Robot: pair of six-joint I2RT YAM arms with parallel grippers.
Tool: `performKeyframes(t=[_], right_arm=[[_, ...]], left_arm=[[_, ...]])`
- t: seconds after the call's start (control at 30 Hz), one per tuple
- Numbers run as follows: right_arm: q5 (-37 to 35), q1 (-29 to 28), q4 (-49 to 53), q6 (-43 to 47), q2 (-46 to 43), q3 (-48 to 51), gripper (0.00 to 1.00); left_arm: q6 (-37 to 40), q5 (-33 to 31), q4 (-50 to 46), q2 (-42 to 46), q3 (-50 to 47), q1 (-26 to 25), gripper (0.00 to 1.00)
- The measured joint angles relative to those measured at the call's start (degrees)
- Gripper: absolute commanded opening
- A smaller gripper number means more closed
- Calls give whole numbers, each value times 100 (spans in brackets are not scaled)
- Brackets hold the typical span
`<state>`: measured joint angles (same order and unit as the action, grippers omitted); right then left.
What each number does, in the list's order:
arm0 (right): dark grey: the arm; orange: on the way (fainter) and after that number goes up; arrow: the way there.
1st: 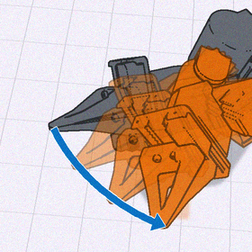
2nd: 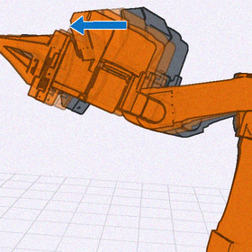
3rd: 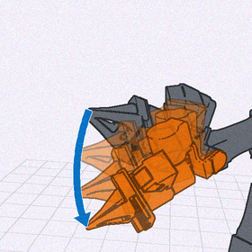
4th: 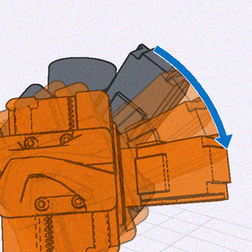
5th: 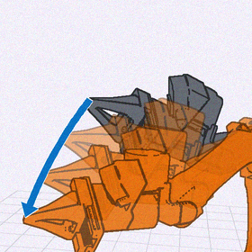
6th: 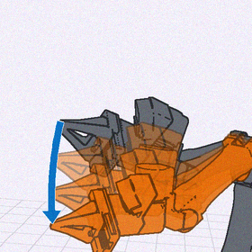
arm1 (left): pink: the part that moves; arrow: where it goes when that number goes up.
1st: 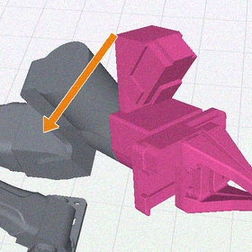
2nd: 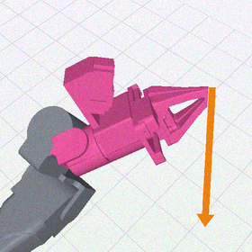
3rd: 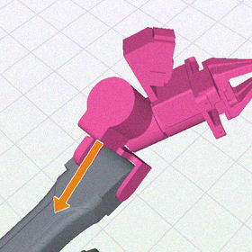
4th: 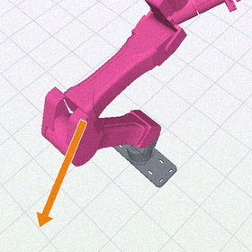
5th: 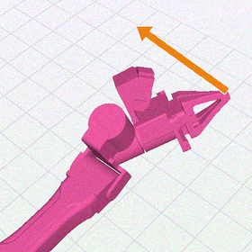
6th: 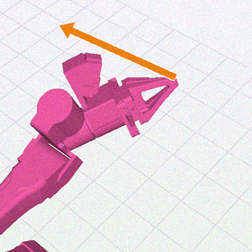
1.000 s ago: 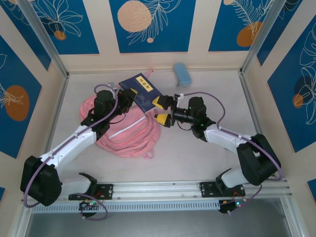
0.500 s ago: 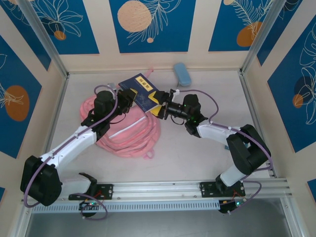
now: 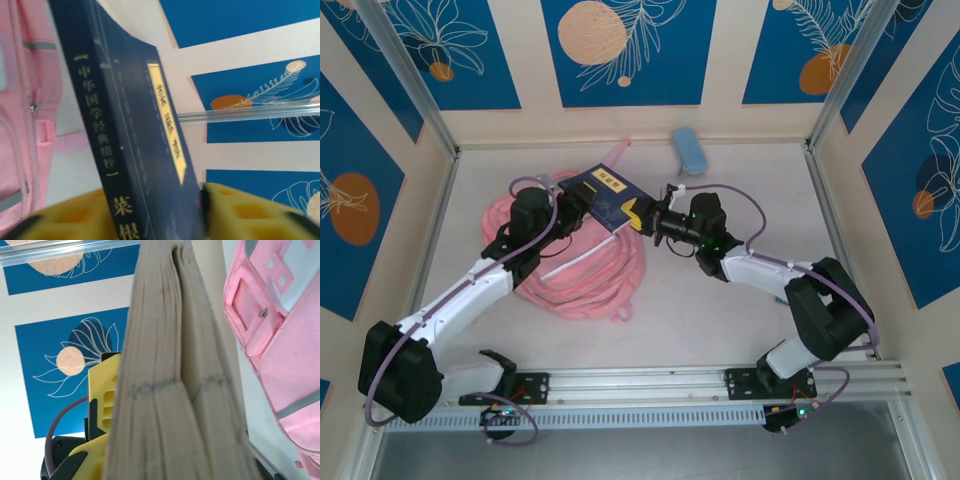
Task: Pack the student bag
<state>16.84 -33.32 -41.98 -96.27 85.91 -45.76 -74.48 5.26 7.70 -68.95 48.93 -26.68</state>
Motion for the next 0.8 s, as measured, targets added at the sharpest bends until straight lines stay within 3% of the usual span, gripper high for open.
performKeyframes(t=[0.13,0.23,0.57,0.8], right_arm=[[-210,61,938,636,-643,-4,0],[-313,190,1755,1172,-1121,-33,0],[-1158,750,4889,3115,-2398,-612,0],[-1394,1126,6039,3713,-2723,-664,0]], left_arm=[[564,155,-664,0,122,0,81],[1152,225,-1198,0,315,0,88],[4135,59,-3753,-118,1364,0,93],[5545,-343,-4889,-621,1602,-225,91]])
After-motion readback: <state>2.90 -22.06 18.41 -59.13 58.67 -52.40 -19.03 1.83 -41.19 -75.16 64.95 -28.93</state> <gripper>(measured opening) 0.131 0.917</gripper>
